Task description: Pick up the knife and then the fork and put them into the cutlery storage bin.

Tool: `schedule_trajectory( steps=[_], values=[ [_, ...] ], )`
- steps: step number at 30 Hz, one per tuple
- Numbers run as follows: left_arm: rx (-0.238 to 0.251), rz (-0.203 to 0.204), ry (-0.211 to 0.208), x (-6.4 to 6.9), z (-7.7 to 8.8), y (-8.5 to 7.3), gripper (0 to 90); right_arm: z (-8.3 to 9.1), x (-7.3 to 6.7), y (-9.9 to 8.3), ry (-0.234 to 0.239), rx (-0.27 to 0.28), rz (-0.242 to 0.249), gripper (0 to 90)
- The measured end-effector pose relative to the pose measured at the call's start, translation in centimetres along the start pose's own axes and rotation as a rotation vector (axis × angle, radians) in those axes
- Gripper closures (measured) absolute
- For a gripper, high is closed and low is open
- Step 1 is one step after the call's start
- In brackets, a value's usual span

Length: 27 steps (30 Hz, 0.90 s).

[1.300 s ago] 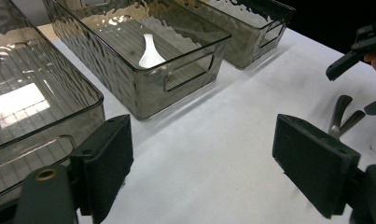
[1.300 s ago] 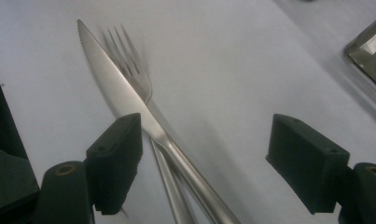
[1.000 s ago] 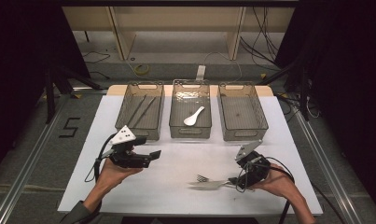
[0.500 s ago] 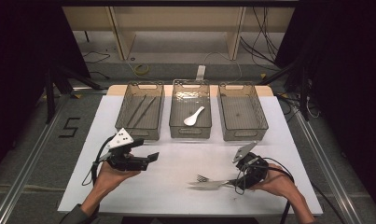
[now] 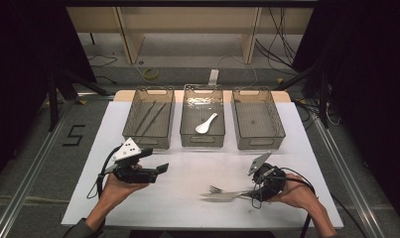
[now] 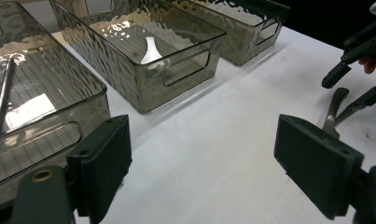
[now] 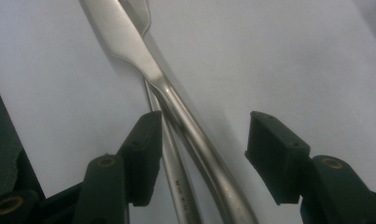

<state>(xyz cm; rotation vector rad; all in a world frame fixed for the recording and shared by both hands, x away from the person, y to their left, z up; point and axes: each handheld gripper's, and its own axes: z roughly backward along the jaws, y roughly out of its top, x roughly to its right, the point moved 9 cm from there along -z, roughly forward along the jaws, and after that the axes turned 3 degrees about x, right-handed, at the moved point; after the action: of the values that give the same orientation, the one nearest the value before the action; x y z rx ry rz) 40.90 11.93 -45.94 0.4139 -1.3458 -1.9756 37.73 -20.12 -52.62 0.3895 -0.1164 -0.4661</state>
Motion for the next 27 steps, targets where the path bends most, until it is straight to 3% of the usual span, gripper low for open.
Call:
schedule_trajectory(
  steps=[7, 12, 21, 25, 27],
  values=[
    [-0.006, -0.005, 0.002, 0.2, -0.1, -0.1, 18.3, -0.2, 0.0, -0.2, 0.0, -0.02, 0.005, 51.8],
    [0.009, 0.02, -0.014, 0.3, 0.0, 0.2, 18.3, -0.9, -0.2, -0.4, -0.003, -0.067, 0.044, 55.6],
    [0.003, 0.01, -0.014, 0.3, -0.1, 0.2, 18.3, -1.0, -0.5, -0.1, 0.02, -0.08, 0.06, 63.8],
    [-0.001, 0.007, -0.016, 0.5, -0.2, 0.1, 18.3, -1.1, -0.3, -0.1, 0.003, -0.084, 0.062, 66.2],
    [-0.004, 0.002, -0.018, 0.5, -0.2, 0.1, 18.3, -1.2, -0.1, -0.2, -0.001, -0.08, 0.089, 66.7]
  ],
)
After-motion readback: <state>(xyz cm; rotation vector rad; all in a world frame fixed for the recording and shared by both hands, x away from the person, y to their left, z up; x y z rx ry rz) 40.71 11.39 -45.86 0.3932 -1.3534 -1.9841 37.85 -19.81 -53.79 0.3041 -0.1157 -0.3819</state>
